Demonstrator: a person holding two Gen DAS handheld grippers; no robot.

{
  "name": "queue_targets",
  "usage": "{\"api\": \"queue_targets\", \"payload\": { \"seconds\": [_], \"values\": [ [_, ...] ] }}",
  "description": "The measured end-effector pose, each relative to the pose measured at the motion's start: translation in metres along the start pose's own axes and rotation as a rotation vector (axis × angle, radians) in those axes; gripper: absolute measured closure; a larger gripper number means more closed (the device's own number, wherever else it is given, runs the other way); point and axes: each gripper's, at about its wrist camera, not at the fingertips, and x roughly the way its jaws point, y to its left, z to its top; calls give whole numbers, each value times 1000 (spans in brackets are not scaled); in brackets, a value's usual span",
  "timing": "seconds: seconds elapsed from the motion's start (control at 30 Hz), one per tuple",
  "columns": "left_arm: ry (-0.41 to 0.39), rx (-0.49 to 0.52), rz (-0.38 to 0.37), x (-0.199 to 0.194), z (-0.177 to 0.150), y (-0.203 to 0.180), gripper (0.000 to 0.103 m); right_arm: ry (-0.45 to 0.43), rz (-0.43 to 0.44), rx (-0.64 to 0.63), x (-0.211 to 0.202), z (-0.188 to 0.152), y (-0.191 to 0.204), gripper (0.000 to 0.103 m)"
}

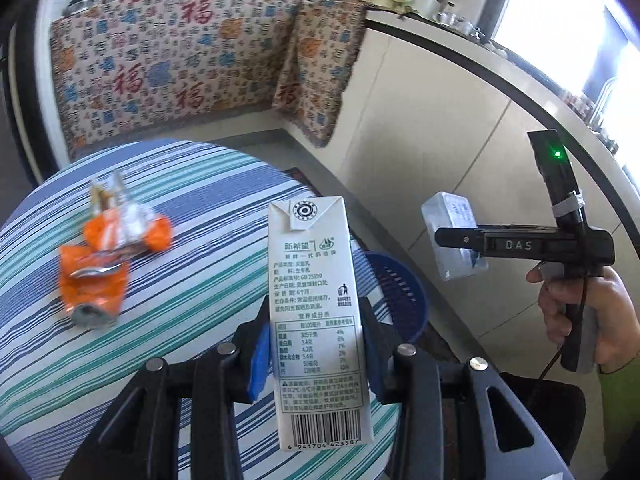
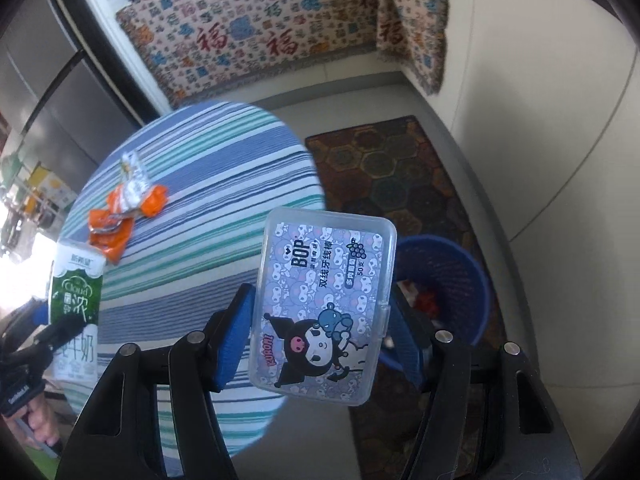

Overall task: Collect trash
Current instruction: 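Carry the milk carton and clear box to the wastebasket and open both tools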

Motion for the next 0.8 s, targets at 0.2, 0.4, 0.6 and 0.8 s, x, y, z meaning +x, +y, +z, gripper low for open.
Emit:
{"api": "queue_targets", "payload": {
  "seconds": [0.2, 0.4, 0.6, 0.8],
  "values": [
    [58, 48, -73, 96, 31, -68, 64, 3, -55, 103, 17, -8, -83, 37],
    [121, 55, -95, 176, 41, -106, 64, 22, -64, 191, 43, -13, -149, 37],
    [164, 22, -99, 235, 45, -119, 64, 34, -14, 291, 76, -15, -186, 37],
    [183, 22, -73, 263, 48, -121, 63, 49, 26, 350, 97, -21, -206, 37]
  ]
}}
